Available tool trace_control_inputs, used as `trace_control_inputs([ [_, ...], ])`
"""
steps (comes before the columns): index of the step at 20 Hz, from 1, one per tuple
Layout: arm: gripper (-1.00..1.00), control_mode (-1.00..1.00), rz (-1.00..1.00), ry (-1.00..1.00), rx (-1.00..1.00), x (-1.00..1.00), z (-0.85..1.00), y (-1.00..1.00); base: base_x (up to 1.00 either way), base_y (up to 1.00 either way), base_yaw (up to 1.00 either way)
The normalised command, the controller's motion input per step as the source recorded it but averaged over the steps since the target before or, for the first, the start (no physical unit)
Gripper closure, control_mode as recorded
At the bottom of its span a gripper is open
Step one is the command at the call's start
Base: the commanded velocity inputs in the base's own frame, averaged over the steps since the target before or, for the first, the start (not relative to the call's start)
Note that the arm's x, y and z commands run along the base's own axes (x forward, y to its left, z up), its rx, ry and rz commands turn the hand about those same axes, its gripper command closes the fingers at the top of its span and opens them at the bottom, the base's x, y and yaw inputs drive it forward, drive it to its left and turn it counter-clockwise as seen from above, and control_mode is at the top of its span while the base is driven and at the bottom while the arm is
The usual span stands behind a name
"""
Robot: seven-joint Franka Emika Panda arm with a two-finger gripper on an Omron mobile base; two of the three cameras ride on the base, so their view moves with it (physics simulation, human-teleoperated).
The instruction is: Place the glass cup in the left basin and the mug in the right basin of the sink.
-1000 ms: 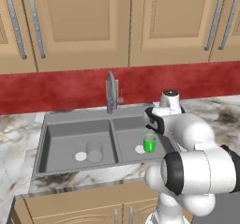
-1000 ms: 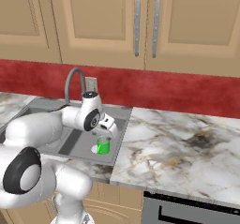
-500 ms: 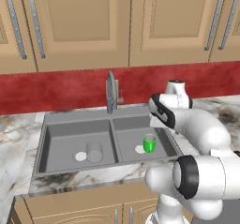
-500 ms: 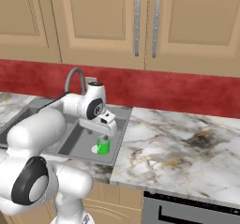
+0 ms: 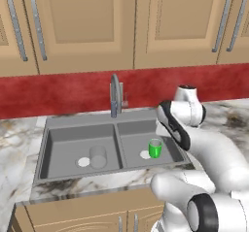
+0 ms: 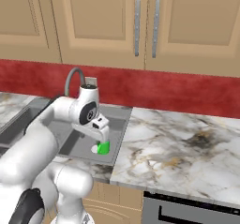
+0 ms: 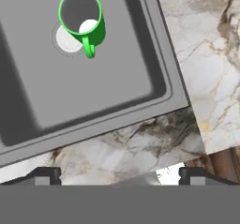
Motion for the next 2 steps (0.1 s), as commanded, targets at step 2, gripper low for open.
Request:
trace_control_inputs([
  [2,-1.00,-1.00,-0.08,-0.13,0.00,-0.43,0.11,0.18,0.00,0.00,0.00],
])
